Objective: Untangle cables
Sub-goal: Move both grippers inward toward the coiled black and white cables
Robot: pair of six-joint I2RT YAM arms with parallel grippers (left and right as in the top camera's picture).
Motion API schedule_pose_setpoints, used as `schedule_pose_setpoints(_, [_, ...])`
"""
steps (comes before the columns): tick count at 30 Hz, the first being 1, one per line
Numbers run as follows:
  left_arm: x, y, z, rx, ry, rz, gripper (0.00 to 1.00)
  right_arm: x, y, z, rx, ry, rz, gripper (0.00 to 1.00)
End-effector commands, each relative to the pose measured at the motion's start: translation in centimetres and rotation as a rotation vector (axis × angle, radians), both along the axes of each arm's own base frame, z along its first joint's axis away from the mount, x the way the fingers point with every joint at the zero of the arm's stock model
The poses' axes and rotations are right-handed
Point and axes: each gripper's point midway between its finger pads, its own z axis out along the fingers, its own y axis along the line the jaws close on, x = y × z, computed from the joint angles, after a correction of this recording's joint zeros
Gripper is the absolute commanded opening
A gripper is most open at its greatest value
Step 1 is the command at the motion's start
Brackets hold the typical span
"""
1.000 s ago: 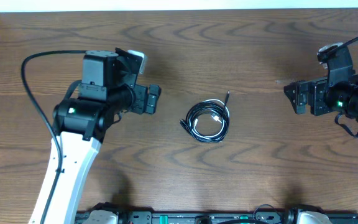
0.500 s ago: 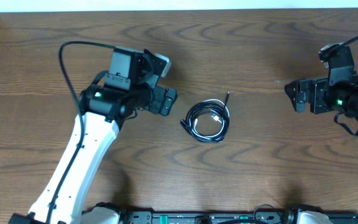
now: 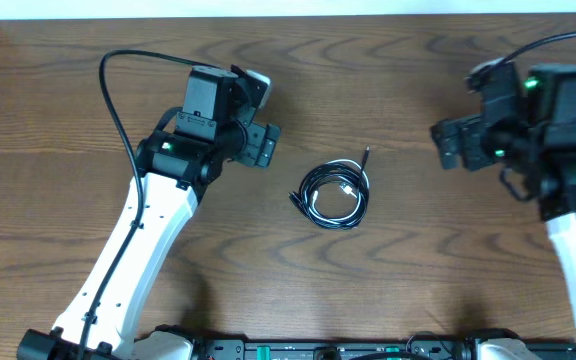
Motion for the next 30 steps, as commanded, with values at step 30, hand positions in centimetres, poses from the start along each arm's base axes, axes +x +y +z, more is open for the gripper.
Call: schedule_pose_setpoints(30, [-7.0, 4.8, -3.4, -0.149, -0.126, 0.178, 0.99, -7.5, -0.4, -5.3, 0.072, -0.127, -0.201, 0.99])
